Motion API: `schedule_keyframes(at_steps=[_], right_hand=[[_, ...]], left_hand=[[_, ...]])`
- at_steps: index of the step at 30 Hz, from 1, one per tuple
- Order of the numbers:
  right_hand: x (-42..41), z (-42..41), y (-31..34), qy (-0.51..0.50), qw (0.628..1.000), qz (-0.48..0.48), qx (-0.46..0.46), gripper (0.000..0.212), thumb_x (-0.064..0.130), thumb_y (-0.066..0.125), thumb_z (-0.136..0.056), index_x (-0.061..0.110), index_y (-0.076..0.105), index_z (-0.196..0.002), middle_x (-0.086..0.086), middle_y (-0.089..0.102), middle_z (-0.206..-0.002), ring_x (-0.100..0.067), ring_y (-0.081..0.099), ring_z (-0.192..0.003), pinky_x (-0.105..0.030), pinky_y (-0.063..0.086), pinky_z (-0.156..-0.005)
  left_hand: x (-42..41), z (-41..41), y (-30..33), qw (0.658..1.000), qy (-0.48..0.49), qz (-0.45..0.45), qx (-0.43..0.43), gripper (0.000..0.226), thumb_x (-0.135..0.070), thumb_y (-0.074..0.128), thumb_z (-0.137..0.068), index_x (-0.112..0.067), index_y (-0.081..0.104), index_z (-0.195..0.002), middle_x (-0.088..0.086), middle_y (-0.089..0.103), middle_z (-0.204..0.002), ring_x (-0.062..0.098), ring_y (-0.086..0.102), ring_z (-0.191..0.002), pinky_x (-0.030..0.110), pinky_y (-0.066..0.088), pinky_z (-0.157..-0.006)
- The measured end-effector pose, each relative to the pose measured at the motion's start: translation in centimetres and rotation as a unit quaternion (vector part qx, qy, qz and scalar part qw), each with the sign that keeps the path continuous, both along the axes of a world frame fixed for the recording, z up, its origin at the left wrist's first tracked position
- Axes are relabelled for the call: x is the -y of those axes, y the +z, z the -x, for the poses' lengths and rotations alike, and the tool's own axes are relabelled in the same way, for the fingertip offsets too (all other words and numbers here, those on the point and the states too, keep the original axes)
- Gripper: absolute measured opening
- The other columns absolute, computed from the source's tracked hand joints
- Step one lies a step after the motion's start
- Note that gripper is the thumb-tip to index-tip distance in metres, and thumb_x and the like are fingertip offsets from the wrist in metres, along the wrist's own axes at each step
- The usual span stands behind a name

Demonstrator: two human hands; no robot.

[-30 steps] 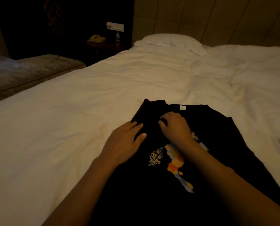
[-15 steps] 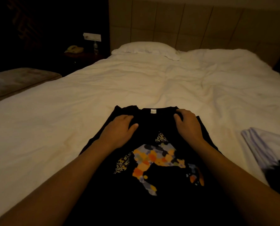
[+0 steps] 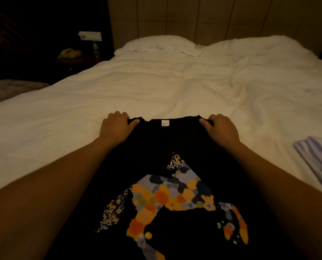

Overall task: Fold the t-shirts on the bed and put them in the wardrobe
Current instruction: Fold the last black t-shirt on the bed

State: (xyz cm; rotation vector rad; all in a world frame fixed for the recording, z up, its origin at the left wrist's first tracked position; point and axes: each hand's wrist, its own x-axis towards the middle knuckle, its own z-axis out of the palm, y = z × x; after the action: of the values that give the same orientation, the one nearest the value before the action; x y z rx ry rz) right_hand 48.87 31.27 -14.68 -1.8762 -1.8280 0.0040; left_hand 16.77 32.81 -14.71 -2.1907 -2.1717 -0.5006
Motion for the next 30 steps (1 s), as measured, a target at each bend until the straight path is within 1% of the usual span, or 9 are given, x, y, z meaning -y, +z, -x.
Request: schedule_keyframes(at_steps=[4,7,10,13,16,21,25,28,30], right_hand=[[0.8,0.3,-0.4,-0.010,0.999,-0.007,0.042,0.037,0.049,0.042,-0.101,0.014,0.045,-0.089,0.000,0.046,-0.074,-0.025,0.047,-0.071,-0.033,0.030,-0.062],[2.3,0.6,0.7,-0.030,0.996,-0.066,0.053,0.033,0.048,0.040,-0.101,0.017,0.042,-0.089,-0.001,0.048,-0.074,-0.024,0.042,-0.066,-0.033,0.029,-0.066],[4.0,0.2,2.1,-0.032,0.990,-0.138,0.024,0.034,0.047,0.042,-0.101,0.018,0.045,-0.084,0.001,0.048,-0.076,-0.022,0.039,-0.070,-0.034,0.026,-0.071],[6.4,-0.1,3.7,-0.039,0.985,-0.168,-0.014,0.035,0.046,0.045,-0.100,0.016,0.047,-0.082,0.003,0.048,-0.076,-0.021,0.039,-0.072,-0.034,0.022,-0.072],[9.5,0.1,5.0,-0.038,0.979,-0.190,-0.061,0.036,0.043,0.049,-0.099,0.015,0.045,-0.078,0.008,0.041,-0.067,-0.021,0.039,-0.068,-0.033,0.022,-0.071],[15.3,0.1,6.2,-0.028,0.978,-0.196,-0.068,0.037,0.044,0.051,-0.098,0.015,0.047,-0.076,0.007,0.042,-0.070,-0.019,0.038,-0.070,-0.033,0.020,-0.070],[20.6,-0.1,4.9,0.018,0.982,-0.180,-0.051,0.041,0.056,0.040,-0.091,0.019,0.044,-0.072,0.009,0.040,-0.068,-0.020,0.039,-0.069,-0.034,0.020,-0.067],[24.5,-0.2,3.0,0.050,0.990,-0.127,-0.026,0.041,0.061,0.034,-0.085,0.023,0.045,-0.073,0.009,0.041,-0.070,-0.026,0.048,-0.072,-0.033,0.019,-0.065],[26.7,-0.2,2.0,0.065,0.995,-0.081,-0.013,0.037,0.061,0.042,-0.086,0.026,0.047,-0.075,0.013,0.040,-0.070,-0.024,0.050,-0.077,-0.033,0.017,-0.065]], left_hand=[[-0.1,0.0,-0.8,0.997,-0.040,-0.017,0.063,0.039,-0.047,0.038,-0.102,-0.011,0.050,-0.094,0.009,0.052,-0.088,0.035,0.056,-0.089,0.038,0.036,-0.069],[0.9,-0.1,0.2,0.987,-0.044,-0.073,0.133,0.034,-0.042,0.037,-0.104,-0.010,0.046,-0.094,0.007,0.052,-0.084,0.029,0.051,-0.079,0.036,0.033,-0.066],[3.0,-0.4,2.2,0.975,-0.045,-0.165,0.142,0.035,-0.043,0.038,-0.104,-0.010,0.046,-0.093,0.002,0.049,-0.072,0.025,0.047,-0.067,0.036,0.030,-0.061],[5.6,-0.1,4.3,0.959,-0.064,-0.248,0.125,0.034,-0.042,0.040,-0.104,-0.011,0.047,-0.090,0.002,0.049,-0.069,0.026,0.045,-0.065,0.036,0.030,-0.066],[8.3,0.3,6.0,0.948,-0.079,-0.287,0.113,0.033,-0.041,0.042,-0.103,-0.013,0.048,-0.086,-0.001,0.047,-0.069,0.023,0.043,-0.066,0.035,0.027,-0.070],[14.5,1.5,7.2,0.940,-0.115,-0.308,0.088,0.041,-0.048,0.036,-0.100,-0.014,0.048,-0.081,-0.001,0.044,-0.067,0.022,0.039,-0.065,0.034,0.022,-0.066],[19.9,3.0,4.9,0.943,-0.152,-0.288,0.064,0.049,-0.055,0.034,-0.098,-0.014,0.052,-0.080,0.002,0.049,-0.069,0.027,0.046,-0.066,0.035,0.022,-0.064],[23.4,4.0,2.3,0.950,-0.178,-0.251,0.053,0.060,-0.065,0.023,-0.098,-0.016,0.053,-0.082,0.000,0.053,-0.072,0.026,0.049,-0.068,0.033,0.018,-0.064],[25.3,4.5,0.8,0.955,-0.190,-0.224,0.047,0.066,-0.072,0.023,-0.093,-0.016,0.057,-0.086,-0.001,0.057,-0.077,0.024,0.052,-0.072,0.031,0.022,-0.066]])
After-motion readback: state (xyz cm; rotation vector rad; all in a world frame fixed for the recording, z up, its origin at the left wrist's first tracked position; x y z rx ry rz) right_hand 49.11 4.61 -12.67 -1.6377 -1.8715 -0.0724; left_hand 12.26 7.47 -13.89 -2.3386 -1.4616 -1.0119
